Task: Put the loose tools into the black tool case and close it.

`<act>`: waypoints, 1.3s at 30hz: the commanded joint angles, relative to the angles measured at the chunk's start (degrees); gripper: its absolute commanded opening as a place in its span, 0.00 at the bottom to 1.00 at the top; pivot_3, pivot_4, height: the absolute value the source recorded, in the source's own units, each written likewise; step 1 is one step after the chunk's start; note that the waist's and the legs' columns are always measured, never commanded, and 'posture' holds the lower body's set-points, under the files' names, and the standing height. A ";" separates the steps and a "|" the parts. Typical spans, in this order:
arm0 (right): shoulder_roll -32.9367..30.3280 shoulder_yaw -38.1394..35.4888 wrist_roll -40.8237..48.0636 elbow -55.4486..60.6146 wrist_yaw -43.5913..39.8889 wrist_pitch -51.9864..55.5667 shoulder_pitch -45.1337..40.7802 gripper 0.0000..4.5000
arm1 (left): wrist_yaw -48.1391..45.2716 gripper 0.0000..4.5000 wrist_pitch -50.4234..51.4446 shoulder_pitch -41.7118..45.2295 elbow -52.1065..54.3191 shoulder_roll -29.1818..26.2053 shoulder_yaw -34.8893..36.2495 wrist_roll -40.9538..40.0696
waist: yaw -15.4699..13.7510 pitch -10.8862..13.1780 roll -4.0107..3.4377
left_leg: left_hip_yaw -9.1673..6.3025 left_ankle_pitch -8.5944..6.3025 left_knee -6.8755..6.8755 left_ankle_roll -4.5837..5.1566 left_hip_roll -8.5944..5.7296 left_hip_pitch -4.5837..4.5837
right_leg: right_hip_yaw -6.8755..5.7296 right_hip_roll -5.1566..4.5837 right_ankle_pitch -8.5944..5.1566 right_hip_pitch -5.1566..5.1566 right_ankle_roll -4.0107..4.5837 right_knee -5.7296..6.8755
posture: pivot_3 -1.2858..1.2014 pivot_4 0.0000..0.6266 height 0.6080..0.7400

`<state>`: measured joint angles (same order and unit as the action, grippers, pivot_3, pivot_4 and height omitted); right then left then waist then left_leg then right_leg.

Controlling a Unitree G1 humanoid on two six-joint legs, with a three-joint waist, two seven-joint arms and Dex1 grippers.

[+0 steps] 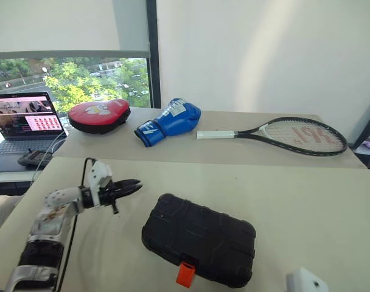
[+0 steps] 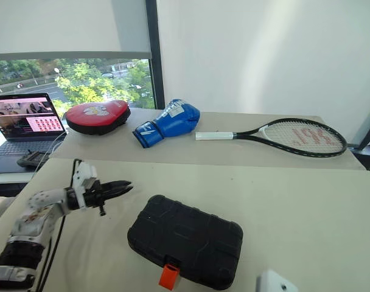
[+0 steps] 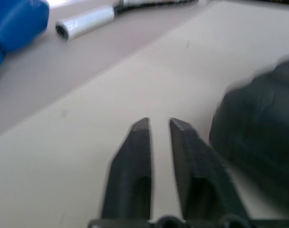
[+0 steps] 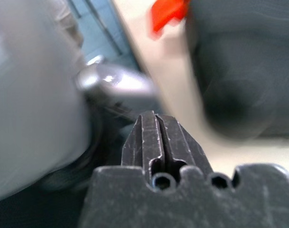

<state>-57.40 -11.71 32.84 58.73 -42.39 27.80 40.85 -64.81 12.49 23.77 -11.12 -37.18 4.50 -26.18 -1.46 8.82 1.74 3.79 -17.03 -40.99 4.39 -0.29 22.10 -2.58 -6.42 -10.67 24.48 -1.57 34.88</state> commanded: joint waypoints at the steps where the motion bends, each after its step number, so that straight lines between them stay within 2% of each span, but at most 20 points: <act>1: -0.47 6.46 -0.44 -1.10 4.55 8.76 -9.39 0.00 | 1.97 0.02 6.64 1.07 6.01 -0.48 1.49 -3.52 | 0.06 0.00 -0.01 | -0.01 0.03 0.01 -0.06 0.01 0.01 | 0.00 0.03 -0.01 0.01 0.02 0.00 | 0.52 0.24 1.00; 5: 4.27 10.09 2.70 -3.48 10.93 17.90 -23.18 0.00 | 2.98 0.02 13.25 1.08 10.85 -1.51 2.55 -6.69 | 0.44 0.07 0.12 | -0.02 0.03 0.05 -0.18 0.13 0.00 | -0.02 0.24 -0.03 0.02 0.20 0.00 | 0.52 0.24 1.00; 9: 13.96 8.74 6.75 -11.07 21.72 31.61 -40.50 0.00 | 2.70 0.02 18.42 0.67 15.12 -3.67 3.50 -9.33 | 1.04 0.19 0.31 | 0.00 0.09 -0.03 -0.25 0.20 -0.04 | 0.02 0.35 0.09 -0.01 0.36 0.00 | 0.52 0.24 1.00; 12: 16.65 12.48 3.27 -16.36 24.50 35.16 -49.54 0.00 | 2.75 0.02 19.87 0.32 16.39 -4.32 3.62 -9.88 | 0.80 0.27 0.11 | 0.03 0.22 0.01 -0.25 0.15 -0.05 | 0.01 0.49 0.14 0.08 0.44 0.10 | 0.52 0.24 1.00; 15: 19.89 19.53 -3.63 -27.03 26.05 32.74 -59.62 0.00 | 2.08 0.02 21.76 0.28 17.94 -5.12 3.26 -10.91 | 0.87 0.26 0.13 | 0.06 0.26 0.05 -0.33 0.17 0.09 | 0.05 0.84 0.14 0.27 0.48 0.12 | 0.52 0.24 1.00; 18: 22.58 25.97 -10.76 -38.90 24.06 25.65 -66.82 0.00 | 1.52 0.02 22.26 1.01 18.73 -5.40 2.32 -10.81 | 1.50 0.26 0.13 | 0.18 0.40 0.11 -0.54 0.16 0.29 | 0.21 1.05 0.22 0.58 0.59 0.19 | 0.52 0.24 1.00; 20: 25.01 27.36 -13.00 -46.09 21.64 20.39 -69.88 0.00 | 0.65 0.02 22.88 2.09 18.78 -5.54 1.44 -10.94 | 1.76 0.25 0.14 | 0.19 0.40 0.12 -0.54 0.20 0.24 | 0.22 1.13 0.24 0.53 0.61 0.18 | 0.52 0.24 1.00; 22: 24.72 28.58 -15.08 -50.91 17.64 16.15 -71.49 0.00 | -0.75 0.02 22.61 3.91 18.19 -5.66 0.05 -10.24 | 1.95 0.25 0.13 | 0.21 0.41 0.12 -0.52 0.21 0.22 | 0.23 1.15 0.24 0.52 0.62 0.20 | 0.52 0.24 1.00; 25: 22.39 26.09 -13.60 -49.73 12.09 15.68 -71.46 0.00 | -3.87 0.02 21.33 6.79 16.79 -6.24 -2.78 -8.48 | 1.92 0.26 0.13 | 0.20 0.40 0.11 -0.50 0.22 0.21 | 0.22 1.15 0.24 0.50 0.61 0.20 | 0.52 0.24 1.00; 26: 20.93 23.92 -11.71 -46.78 10.15 16.77 -70.47 0.00 | -5.20 0.07 20.96 7.82 16.21 -6.35 -3.57 -8.22 | 1.81 0.28 0.10 | 0.20 0.40 0.10 -0.49 0.21 0.25 | 0.22 1.14 0.24 0.52 0.61 0.20 | 0.52 0.24 1.00; 28: 18.05 19.50 -7.48 -40.01 7.08 19.71 -67.67 0.13 | -8.15 0.17 21.05 9.41 15.45 -7.21 -5.57 -7.52 | 1.50 0.34 -0.02 | 0.21 0.38 0.12 -0.46 0.20 0.36 | 0.22 1.12 0.24 0.65 0.60 0.22 | 0.52 0.24 1.00; 29: 16.67 17.09 -4.80 -35.68 6.18 21.72 -65.70 0.16 | -9.55 0.23 20.90 9.86 15.45 -7.65 -6.54 -7.00 | 1.42 0.36 -0.06 | 0.21 0.39 0.12 -0.47 0.21 0.44 | 0.20 1.12 0.24 0.72 0.58 0.23 | 0.52 0.24 1.00; 30: 15.53 14.51 -1.44 -30.94 5.37 24.00 -63.51 0.26 | -10.29 0.35 21.07 10.50 15.35 -7.87 -7.41 -6.46 | 1.33 0.38 -0.13 | 0.21 0.39 0.12 -0.49 0.22 0.50 | 0.19 1.13 0.23 0.76 0.56 0.21 | 0.52 0.24 1.00; 32: 15.27 10.26 4.69 -23.83 5.73 28.52 -60.29 0.39 | -11.53 0.49 20.40 11.52 15.13 -8.11 -9.16 -4.91 | 1.18 0.38 -0.15 | 0.19 0.42 0.15 -0.54 0.24 0.67 | 0.14 1.14 0.20 0.83 0.51 0.24 | 0.52 0.24 1.00; 35: 16.20 8.16 9.09 -18.07 8.73 33.52 -58.10 0.64 | -12.71 0.76 19.53 12.54 14.73 -7.92 -11.21 -3.09 | 1.25 0.39 -0.15 | 0.18 0.38 0.15 -0.57 0.23 0.75 | 0.13 1.16 0.20 0.81 0.43 0.13 | 0.52 0.24 1.00; 39: 19.43 12.87 6.69 -17.49 14.48 36.11 -57.86 0.64 | -15.20 0.76 18.06 13.39 14.53 -7.09 -13.37 -2.27 | 1.07 0.39 -0.16 | 0.23 0.15 0.03 -0.18 0.16 0.74 | 0.17 1.06 0.21 0.76 0.36 0.08 | 0.52 0.24 1.00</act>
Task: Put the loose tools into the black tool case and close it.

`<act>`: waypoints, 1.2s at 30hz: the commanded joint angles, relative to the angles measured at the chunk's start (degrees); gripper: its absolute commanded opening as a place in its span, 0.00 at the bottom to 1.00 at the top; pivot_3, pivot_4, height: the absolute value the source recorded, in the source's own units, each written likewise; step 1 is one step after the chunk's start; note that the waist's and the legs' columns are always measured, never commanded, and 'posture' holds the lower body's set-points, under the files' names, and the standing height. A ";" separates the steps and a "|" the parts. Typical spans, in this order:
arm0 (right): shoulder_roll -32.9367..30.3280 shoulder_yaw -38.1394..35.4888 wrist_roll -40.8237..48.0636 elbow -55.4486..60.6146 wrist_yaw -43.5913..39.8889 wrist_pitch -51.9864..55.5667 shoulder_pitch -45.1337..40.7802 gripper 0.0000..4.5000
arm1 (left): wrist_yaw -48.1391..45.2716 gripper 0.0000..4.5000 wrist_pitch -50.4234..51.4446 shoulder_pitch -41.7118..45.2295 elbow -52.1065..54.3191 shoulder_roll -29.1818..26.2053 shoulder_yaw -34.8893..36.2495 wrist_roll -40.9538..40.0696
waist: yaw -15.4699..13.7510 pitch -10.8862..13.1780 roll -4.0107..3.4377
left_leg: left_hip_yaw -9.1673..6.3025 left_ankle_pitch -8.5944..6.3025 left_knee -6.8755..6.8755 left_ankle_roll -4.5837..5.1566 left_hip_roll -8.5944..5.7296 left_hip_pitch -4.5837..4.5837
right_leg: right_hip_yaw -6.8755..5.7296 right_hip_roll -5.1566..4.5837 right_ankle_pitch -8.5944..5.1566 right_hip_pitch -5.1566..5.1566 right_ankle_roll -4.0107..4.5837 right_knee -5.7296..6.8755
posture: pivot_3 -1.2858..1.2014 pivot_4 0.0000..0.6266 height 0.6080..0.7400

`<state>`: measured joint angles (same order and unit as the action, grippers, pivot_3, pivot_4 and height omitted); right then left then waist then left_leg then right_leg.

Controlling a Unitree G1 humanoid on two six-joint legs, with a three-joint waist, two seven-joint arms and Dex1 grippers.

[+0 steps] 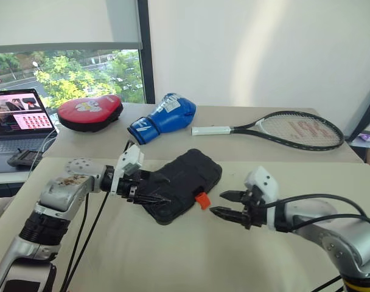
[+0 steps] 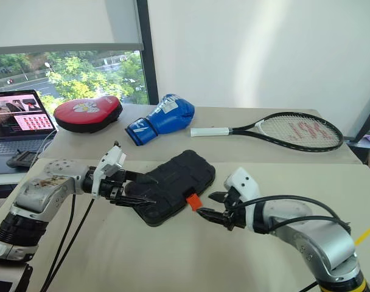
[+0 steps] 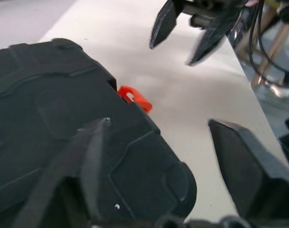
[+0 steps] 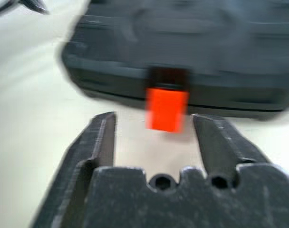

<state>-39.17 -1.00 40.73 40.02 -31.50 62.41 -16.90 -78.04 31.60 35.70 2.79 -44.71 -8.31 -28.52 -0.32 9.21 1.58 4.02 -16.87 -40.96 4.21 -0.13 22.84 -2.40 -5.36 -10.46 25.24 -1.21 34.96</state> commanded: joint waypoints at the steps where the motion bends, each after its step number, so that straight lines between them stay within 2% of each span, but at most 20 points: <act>1: 2.27 3.39 -2.15 -0.03 5.01 2.00 -0.56 0.64 | -2.72 0.76 -1.19 1.76 0.27 0.49 -0.91 0.14 | -0.13 0.00 0.00 | 0.00 -0.02 -0.05 0.03 -0.01 -0.01 | 0.00 -0.01 0.00 -0.01 0.00 -0.01 | 0.52 0.24 1.00; 8: 5.26 6.95 -7.64 -6.28 9.98 2.24 -3.38 0.64 | -1.74 0.76 -3.84 3.85 -4.80 2.96 -3.31 4.76 | -0.40 0.01 -0.01 | 0.00 0.07 -0.16 -0.10 -0.03 -0.03 | -0.01 0.02 0.00 0.01 0.00 0.09 | 0.52 0.24 1.00; 18: 7.93 9.56 -8.94 -9.80 9.28 2.45 -6.21 0.64 | -1.35 0.76 -3.64 1.30 -5.26 3.45 -4.81 7.92 | -0.05 0.01 -0.01 | 0.00 0.17 -0.12 -0.28 -0.01 0.02 | 0.02 0.09 0.00 0.02 -0.02 0.09 | 0.52 0.24 1.00; 22: 8.54 10.08 -8.90 -10.28 8.58 2.82 -6.89 0.64 | -1.30 0.76 -3.24 0.93 -4.83 3.28 -4.49 7.96 | -0.26 0.01 -0.01 | 0.00 0.01 -0.15 0.00 -0.02 0.01 | 0.02 0.06 0.00 0.00 -0.03 0.08 | 0.52 0.24 1.00; 30: 9.37 10.39 -9.61 -12.06 8.20 2.90 -7.44 0.64 | -1.84 0.76 -3.07 0.41 -3.80 3.09 -3.90 7.54 | -0.23 0.00 -0.01 | 0.00 0.07 -0.18 -0.10 -0.01 -0.01 | 0.02 0.06 0.00 0.01 -0.03 0.09 | 0.52 0.24 1.00; 33: 9.67 10.28 -9.70 -12.41 8.25 2.93 -7.79 0.48 | -1.76 0.76 -2.92 0.26 -3.59 3.07 -3.76 7.58 | -0.22 0.00 -0.01 | 0.00 0.06 -0.18 -0.09 -0.01 -0.01 | 0.02 0.06 0.00 0.01 -0.03 0.09 | 0.52 0.24 1.00; 35: 9.78 10.25 -9.57 -12.33 8.09 3.06 -8.11 0.32 | -1.49 0.76 -3.01 0.08 -3.63 3.07 -3.75 7.85 | -0.23 0.00 -0.01 | 0.00 0.06 -0.18 -0.09 -0.01 -0.01 | 0.02 0.06 0.00 0.01 -0.03 0.09 | 0.52 0.24 1.00; 36: 9.81 10.25 -9.54 -12.26 8.00 3.11 -8.22 0.27 | -1.35 0.76 -3.08 0.02 -3.68 3.08 -3.77 7.99 | -0.22 0.00 -0.01 | 0.00 0.06 -0.18 -0.09 -0.01 -0.01 | 0.02 0.06 0.00 0.01 -0.03 0.09 | 0.52 0.24 1.00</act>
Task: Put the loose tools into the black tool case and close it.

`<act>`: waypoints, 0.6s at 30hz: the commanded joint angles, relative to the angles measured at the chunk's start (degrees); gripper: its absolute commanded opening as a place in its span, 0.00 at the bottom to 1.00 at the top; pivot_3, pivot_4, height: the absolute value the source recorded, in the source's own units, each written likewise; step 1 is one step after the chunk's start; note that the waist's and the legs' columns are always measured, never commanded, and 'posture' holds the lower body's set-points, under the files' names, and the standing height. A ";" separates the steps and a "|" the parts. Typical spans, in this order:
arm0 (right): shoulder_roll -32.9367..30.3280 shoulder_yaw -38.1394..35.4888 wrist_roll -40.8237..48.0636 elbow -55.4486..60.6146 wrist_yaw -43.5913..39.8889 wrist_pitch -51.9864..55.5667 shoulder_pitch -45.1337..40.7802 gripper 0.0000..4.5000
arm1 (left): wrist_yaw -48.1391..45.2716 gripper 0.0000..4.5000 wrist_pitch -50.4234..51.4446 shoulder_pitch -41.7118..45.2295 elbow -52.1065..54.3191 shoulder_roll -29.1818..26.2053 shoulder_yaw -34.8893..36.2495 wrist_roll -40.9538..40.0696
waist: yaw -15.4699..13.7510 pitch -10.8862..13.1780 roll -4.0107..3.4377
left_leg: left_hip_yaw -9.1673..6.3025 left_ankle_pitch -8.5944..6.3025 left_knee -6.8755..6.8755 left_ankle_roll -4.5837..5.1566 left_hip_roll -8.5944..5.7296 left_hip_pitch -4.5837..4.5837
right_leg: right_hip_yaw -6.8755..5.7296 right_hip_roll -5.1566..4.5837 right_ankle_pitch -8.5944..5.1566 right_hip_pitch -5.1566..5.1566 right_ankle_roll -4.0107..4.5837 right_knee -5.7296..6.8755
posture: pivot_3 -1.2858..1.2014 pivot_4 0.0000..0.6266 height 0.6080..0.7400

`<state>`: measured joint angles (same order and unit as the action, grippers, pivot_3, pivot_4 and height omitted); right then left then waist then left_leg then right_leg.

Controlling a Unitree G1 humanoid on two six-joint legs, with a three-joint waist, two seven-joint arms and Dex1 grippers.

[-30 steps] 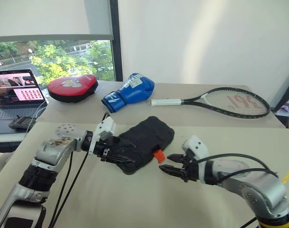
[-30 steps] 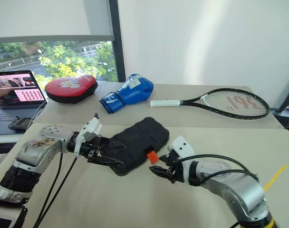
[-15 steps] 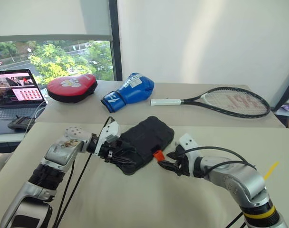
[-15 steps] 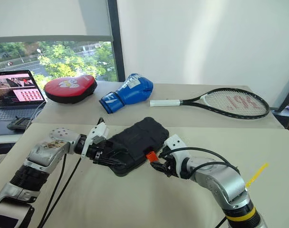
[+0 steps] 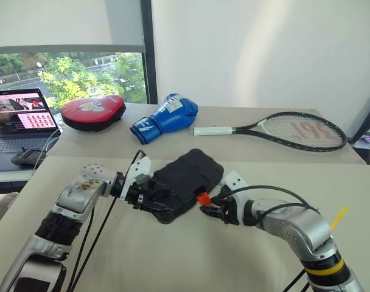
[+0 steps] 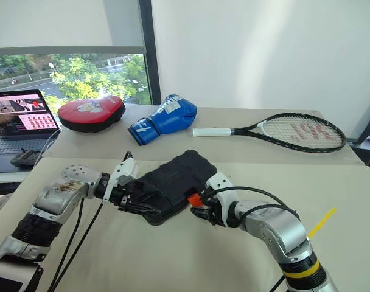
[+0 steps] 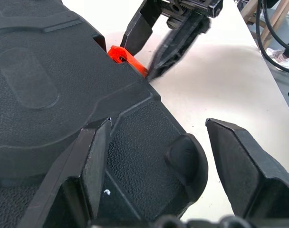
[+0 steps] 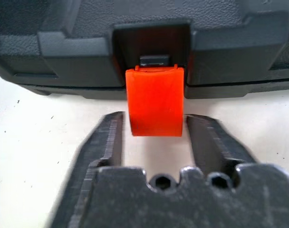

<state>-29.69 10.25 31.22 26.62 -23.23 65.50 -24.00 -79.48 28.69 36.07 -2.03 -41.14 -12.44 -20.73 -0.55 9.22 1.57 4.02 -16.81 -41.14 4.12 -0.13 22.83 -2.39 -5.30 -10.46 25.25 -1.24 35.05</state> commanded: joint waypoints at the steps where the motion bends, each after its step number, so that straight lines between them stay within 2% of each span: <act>1: 0.38 -0.99 -0.07 1.21 -0.27 0.09 -1.19 0.26 | 0.22 0.76 -0.22 -0.42 1.08 -0.50 0.33 0.34 | 0.01 0.00 0.00 | 0.00 0.00 0.00 0.00 0.00 0.00 | 0.00 0.00 0.00 0.00 0.00 0.00 | 0.52 0.24 1.00; 12: 2.53 -1.48 -0.41 1.76 -0.03 -1.11 -3.09 0.26 | 0.66 0.76 -0.45 -1.50 1.55 -0.56 0.06 1.02 | 0.28 0.00 0.00 | 0.00 -0.01 -0.06 0.02 0.01 -0.02 | 0.01 0.00 0.00 0.01 0.00 0.05 | 0.52 0.24 1.00; 18: 2.94 0.75 -3.70 -1.23 -1.09 -5.32 -2.91 0.26 | 0.95 0.76 -0.35 -1.98 2.00 -0.71 -0.10 1.24 | 0.55 0.00 0.00 | 0.00 -0.01 -0.06 0.01 0.02 -0.07 | 0.02 0.02 0.00 0.00 0.01 0.12 | 0.52 0.24 1.00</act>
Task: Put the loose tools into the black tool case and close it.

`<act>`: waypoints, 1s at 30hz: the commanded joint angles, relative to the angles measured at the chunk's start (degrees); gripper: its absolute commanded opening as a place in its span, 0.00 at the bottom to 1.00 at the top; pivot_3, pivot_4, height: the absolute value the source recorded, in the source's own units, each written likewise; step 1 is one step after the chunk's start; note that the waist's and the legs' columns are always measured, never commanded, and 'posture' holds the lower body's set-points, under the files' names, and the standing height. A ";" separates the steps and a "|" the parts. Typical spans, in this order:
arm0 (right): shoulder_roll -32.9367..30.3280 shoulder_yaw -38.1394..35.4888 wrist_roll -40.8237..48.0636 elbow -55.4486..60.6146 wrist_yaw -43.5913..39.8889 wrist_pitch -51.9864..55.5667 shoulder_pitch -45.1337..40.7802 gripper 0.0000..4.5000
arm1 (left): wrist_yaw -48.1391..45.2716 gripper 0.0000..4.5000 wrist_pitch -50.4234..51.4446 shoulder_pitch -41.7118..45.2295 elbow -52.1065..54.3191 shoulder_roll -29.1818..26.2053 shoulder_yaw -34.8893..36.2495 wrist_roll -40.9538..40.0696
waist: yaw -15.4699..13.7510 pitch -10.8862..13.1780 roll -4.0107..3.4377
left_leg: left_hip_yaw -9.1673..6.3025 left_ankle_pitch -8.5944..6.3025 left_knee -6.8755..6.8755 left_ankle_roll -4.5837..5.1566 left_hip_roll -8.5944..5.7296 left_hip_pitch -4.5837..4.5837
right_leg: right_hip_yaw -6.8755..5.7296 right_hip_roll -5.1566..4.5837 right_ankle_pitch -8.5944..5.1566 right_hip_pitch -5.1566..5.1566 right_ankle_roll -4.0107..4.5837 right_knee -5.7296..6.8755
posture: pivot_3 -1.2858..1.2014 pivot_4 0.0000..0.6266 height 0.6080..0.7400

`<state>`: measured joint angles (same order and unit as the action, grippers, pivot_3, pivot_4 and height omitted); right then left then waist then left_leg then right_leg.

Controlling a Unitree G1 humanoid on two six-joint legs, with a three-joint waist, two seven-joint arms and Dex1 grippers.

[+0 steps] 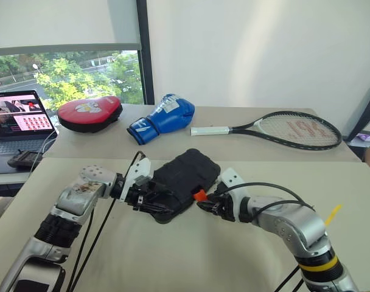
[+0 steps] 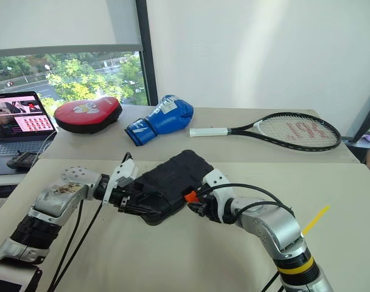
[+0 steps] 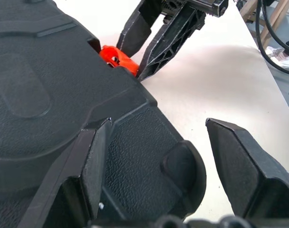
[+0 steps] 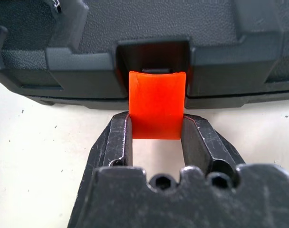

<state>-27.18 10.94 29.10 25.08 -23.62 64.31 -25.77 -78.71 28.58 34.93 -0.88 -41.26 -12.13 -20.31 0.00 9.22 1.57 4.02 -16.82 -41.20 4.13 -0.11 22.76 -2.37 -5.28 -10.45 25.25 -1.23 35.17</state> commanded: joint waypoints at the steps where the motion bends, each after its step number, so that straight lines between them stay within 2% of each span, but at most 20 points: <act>1: 0.29 0.34 -1.98 0.22 -0.97 -4.61 -1.07 0.26 | 0.27 0.76 -0.18 -0.93 0.90 -0.59 -0.43 0.84 | 0.02 0.00 0.00 | 0.00 0.00 0.00 0.00 0.00 0.00 | 0.00 0.00 0.00 0.00 0.00 0.01 | 0.52 0.24 1.00; 5: 0.38 -0.04 -2.47 -0.52 -2.66 -6.69 -1.18 0.26 | 0.63 0.76 -0.15 -1.35 1.14 -0.51 -0.62 0.90 | 0.05 0.00 0.00 | 0.00 0.00 0.00 0.00 0.00 -0.02 | 0.00 0.00 0.00 -0.01 0.00 0.02 | 0.52 0.24 1.00; 7: -0.12 -0.38 -2.51 0.14 -3.45 -6.79 -0.94 0.49 | 0.84 0.76 -0.05 -1.44 1.20 -0.40 -0.71 0.90 | 0.07 0.00 0.00 | 0.00 0.01 -0.01 -0.01 0.00 -0.03 | 0.01 -0.01 0.00 -0.01 0.00 0.03 | 0.52 0.24 1.00; 9: -2.20 -0.53 -2.60 2.72 -4.17 -5.89 0.08 0.61 | 1.11 0.76 0.04 -1.39 1.10 -0.21 -0.74 0.92 | 0.05 0.00 -0.01 | 0.00 0.01 -0.01 -0.01 0.00 -0.03 | 0.01 -0.01 0.00 -0.01 0.00 0.04 | 0.52 0.24 1.00; 13: -5.94 -4.03 1.52 8.65 -6.50 -1.30 2.75 0.61 | 1.60 0.76 -0.17 -1.24 0.68 0.05 -0.77 1.13 | -0.24 0.00 -0.02 | -0.02 0.00 0.00 0.00 0.00 -0.02 | 0.00 -0.02 0.00 -0.03 0.00 -0.02 | 0.52 0.24 1.00; 16: -6.77 -5.97 3.53 9.65 -6.15 2.71 4.30 0.44 | 1.74 0.76 -0.26 -1.26 0.64 0.06 -0.79 1.14 | -0.46 0.00 -0.02 | -0.01 -0.01 0.00 0.02 0.00 -0.02 | 0.01 -0.02 0.00 -0.06 0.00 -0.05 | 0.52 0.24 1.00; 21: -5.77 -4.68 3.28 6.44 -5.62 3.63 3.02 0.05 | 1.94 0.76 -0.85 -1.04 -0.05 0.21 -0.92 1.45 | -0.53 0.00 -0.02 | -0.01 -0.03 -0.02 0.05 0.00 -0.07 | 0.01 -0.03 0.00 -0.09 0.01 -0.01 | 0.52 0.24 1.00; 22: -5.09 -3.37 2.39 4.12 -5.55 3.09 1.42 0.02 | 2.02 0.76 -0.91 -1.08 -0.06 0.20 -0.92 1.47 | -0.51 0.00 -0.02 | -0.01 -0.03 -0.01 0.05 -0.01 -0.08 | 0.01 -0.03 0.01 -0.10 0.01 0.00 | 0.52 0.24 1.00; 27: -0.10 4.08 -4.08 -11.43 -6.00 -2.72 -8.77 0.02 | 2.51 0.76 -0.83 -1.60 0.57 0.32 -0.92 1.54 | -0.03 -0.01 -0.03 | 0.01 -0.02 0.01 0.03 -0.01 -0.19 | 0.05 0.01 0.02 -0.12 0.04 0.03 | 0.52 0.24 1.00; 30: 2.63 5.81 -6.09 -17.54 -7.23 -5.61 -12.15 0.02 | 2.84 0.76 -0.61 -2.00 1.01 0.41 -0.87 1.47 | 0.24 -0.01 -0.03 | 0.01 0.02 0.01 -0.03 -0.01 -0.21 | 0.04 0.02 0.04 -0.13 0.06 0.05 | 0.52 0.24 1.00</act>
<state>-25.95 16.91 24.10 8.68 -29.89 63.26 -35.23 -76.08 27.52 33.71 -0.52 -40.81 -11.91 -19.84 0.24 9.21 1.54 4.04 -16.79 -41.18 4.10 -0.13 22.56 -2.30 -5.27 -10.41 25.14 -1.17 35.24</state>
